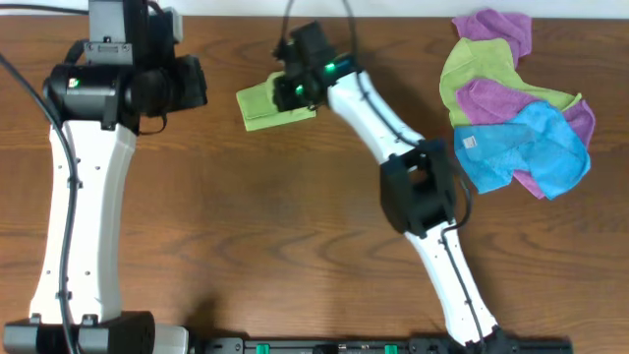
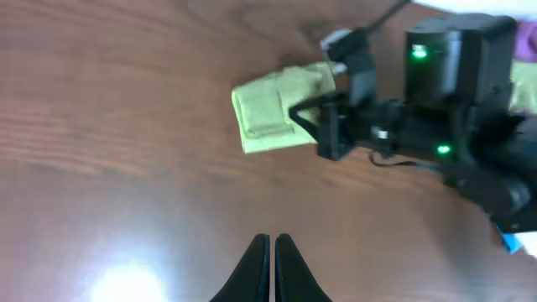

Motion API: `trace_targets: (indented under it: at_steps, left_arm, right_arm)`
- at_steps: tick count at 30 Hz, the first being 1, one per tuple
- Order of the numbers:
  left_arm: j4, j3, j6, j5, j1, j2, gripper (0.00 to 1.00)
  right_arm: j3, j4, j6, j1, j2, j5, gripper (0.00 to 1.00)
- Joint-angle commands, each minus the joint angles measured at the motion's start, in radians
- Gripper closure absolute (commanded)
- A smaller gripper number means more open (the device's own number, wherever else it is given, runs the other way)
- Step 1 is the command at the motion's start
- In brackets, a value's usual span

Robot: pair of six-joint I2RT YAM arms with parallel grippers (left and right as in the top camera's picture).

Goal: Fold the cloth
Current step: 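Release the folded cloth and lift both grippers away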

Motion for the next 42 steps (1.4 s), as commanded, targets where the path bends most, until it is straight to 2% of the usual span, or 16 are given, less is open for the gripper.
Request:
trace_targets:
  at_steps: [1, 4, 6, 9, 11, 16, 26, 32, 33, 37, 42]
  left_arm:
    - [-0.028, -0.007, 0.040, -0.008, -0.001, -0.041, 0.94]
    - [-0.045, -0.007, 0.040, -0.007, -0.001, -0.064, 0.94]
    - [-0.056, -0.007, 0.048, -0.007, -0.001, -0.071, 0.94]
    - [-0.063, -0.007, 0.058, -0.007, 0.000, -0.079, 0.94]
    - [-0.056, -0.007, 0.066, -0.006, 0.000, -0.087, 0.94]
    - [-0.052, -0.007, 0.075, -0.005, 0.000, -0.096, 0.94]
    - [-0.041, -0.007, 0.082, -0.009, 0.007, -0.095, 0.94]
    - [0.069, -0.007, 0.054, 0.004, 0.149, -0.095, 0.94]
    - [0.080, -0.008, 0.055, 0.013, 0.179, -0.090, 0.90]
    - [0.085, -0.040, 0.070, 0.111, 0.262, -0.047, 0.75]
    - [0.206, -0.203, 0.081, 0.293, 0.267, 0.049, 0.59]
  right_arm:
    - [0.018, 0.005, -0.107, 0.080, -0.037, 0.210, 0.99]
    - [0.018, 0.010, -0.115, 0.111, -0.036, 0.247, 0.96]
    - [0.018, 0.026, -0.116, 0.121, -0.036, 0.248, 0.64]
    - [0.018, 0.040, -0.116, 0.137, -0.036, 0.182, 0.39]
    - [0.021, 0.046, -0.115, 0.150, -0.038, 0.104, 0.30]
    - [0.087, 0.035, -0.114, 0.180, -0.039, -0.008, 0.27]
    - [0.202, -0.046, -0.115, 0.187, -0.039, -0.003, 0.25]
    - [0.384, -0.236, -0.117, 0.124, -0.039, 0.087, 0.19]
    - [0.428, -0.277, -0.131, 0.109, -0.039, 0.100, 0.19]
    - [0.572, -0.433, -0.157, 0.040, -0.039, 0.132, 0.28]
    - [0.658, -0.622, -0.157, -0.050, -0.055, 0.132, 0.25]
